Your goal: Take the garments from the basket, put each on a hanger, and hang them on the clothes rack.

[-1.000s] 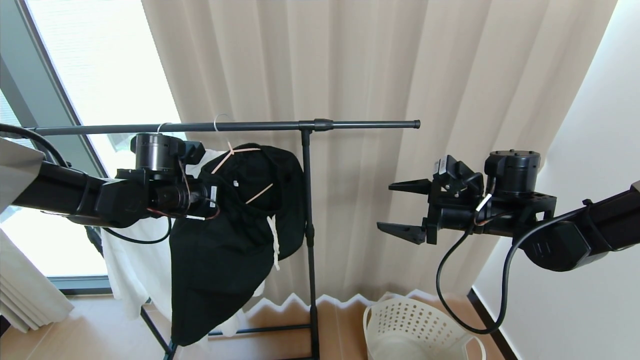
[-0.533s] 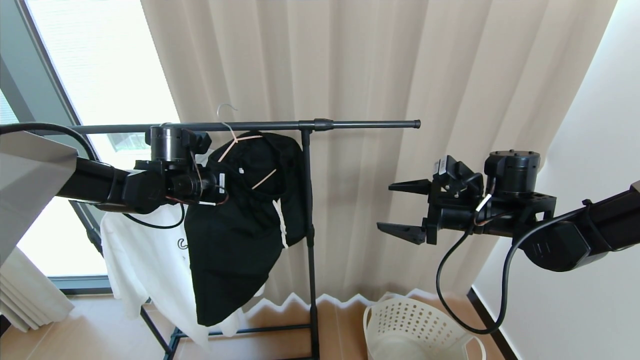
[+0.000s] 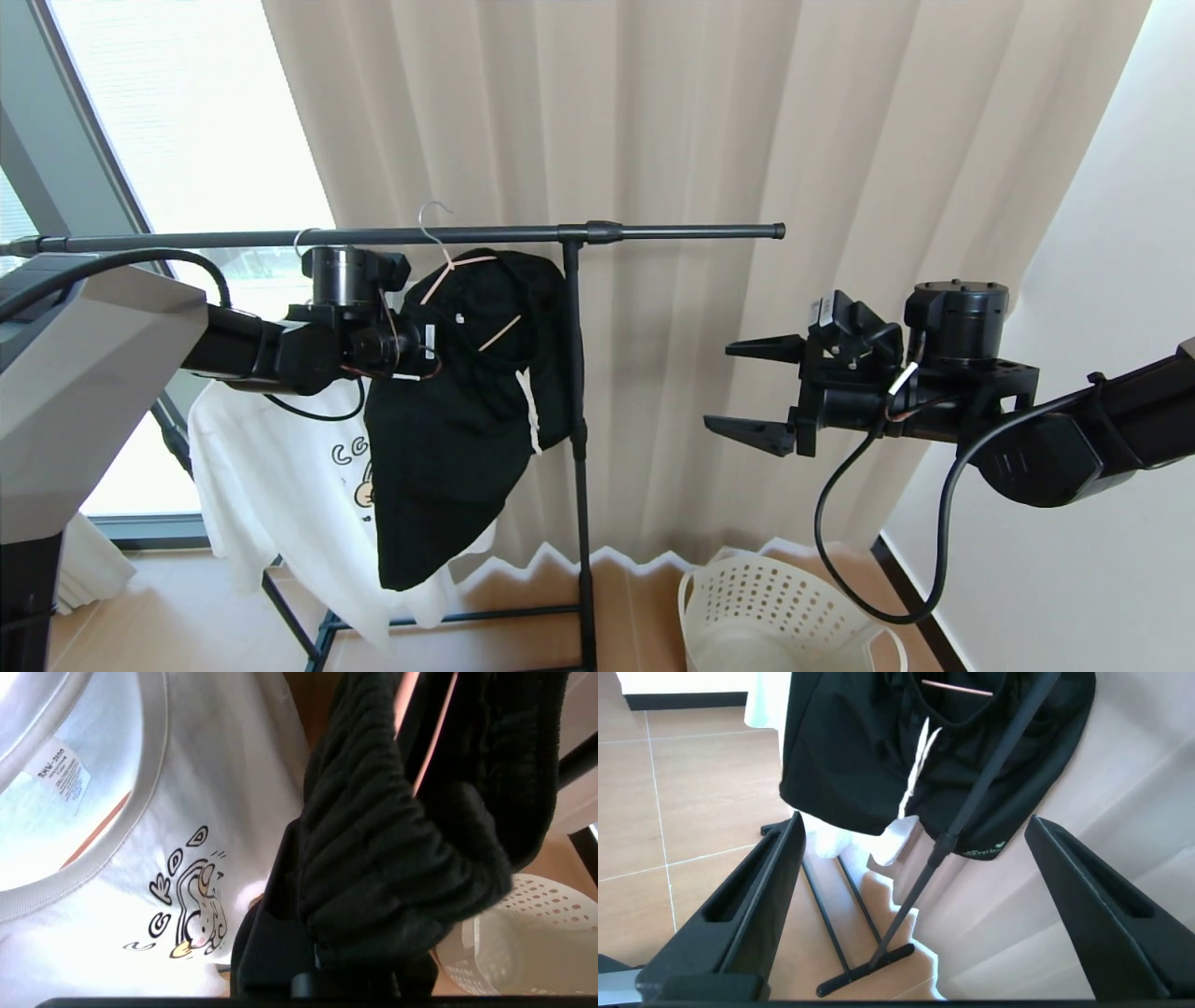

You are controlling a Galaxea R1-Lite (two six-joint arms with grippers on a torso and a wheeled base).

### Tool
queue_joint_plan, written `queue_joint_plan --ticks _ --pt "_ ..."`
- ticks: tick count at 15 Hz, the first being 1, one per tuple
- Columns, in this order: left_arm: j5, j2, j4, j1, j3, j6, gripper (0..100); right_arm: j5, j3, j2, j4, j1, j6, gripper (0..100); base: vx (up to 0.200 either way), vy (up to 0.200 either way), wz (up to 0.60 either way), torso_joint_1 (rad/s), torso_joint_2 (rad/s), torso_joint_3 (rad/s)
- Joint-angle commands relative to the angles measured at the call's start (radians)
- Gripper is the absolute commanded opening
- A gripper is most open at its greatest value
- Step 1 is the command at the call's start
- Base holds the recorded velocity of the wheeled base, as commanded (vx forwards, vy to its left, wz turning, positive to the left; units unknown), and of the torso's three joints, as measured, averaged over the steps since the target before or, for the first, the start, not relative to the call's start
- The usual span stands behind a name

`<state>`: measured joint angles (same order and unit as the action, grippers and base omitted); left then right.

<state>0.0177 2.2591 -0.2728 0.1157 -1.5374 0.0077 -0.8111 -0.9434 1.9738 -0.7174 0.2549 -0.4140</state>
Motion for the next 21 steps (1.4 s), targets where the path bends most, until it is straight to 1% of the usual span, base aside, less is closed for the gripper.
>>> queue_joint_plan --ticks 1,2,4,12,13,16,17,21 --pt "0.001 0.026 0.0 0.001 -0.009 0.0 0 0.0 0.0 0.0 0.0 0.001 0.0 100 0.0 0.0 0.0 0.0 0.0 0.0" --pt "0.004 0.026 0.0 0.001 -0.006 0.0 0 0.0 0.0 0.0 0.0 0.001 0.0 100 0.0 0.0 0.0 0.0 0.0 0.0" --pt "0.041 0.034 -0.002 -0.001 -0.001 0.0 0 0.0 0.0 0.0 0.0 0.001 0.0 100 0.0 0.0 0.0 0.0 0.0 0.0" --pt "0.051 0.034 0.0 -0.005 0.002 -0.021 0 0.0 0.002 0.002 0.0 0.007 -0.002 100 0.0 0.0 0.0 0.0 0.0 0.0" --pt "0.051 0.034 0.0 -0.005 0.002 -0.021 100 0.0 0.002 0.002 0.0 0.007 -0.002 100 0.0 0.0 0.0 0.0 0.0 0.0" --pt "0.056 0.031 0.003 -0.007 0.005 -0.025 100 0.0 0.002 0.002 0.0 0.006 -0.002 100 0.0 0.0 0.0 0.0 0.0 0.0" --pt "0.068 0.022 0.004 -0.008 0.007 -0.028 100 0.0 0.002 0.0 0.0 0.006 -0.002 100 0.0 0.0 0.0 0.0 0.0 0.0" --pt "0.065 -0.101 0.003 -0.016 0.122 -0.032 100 0.0 0.002 0.0 0.0 0.006 0.0 100 0.0 0.0 0.0 0.0 0.0 0.0"
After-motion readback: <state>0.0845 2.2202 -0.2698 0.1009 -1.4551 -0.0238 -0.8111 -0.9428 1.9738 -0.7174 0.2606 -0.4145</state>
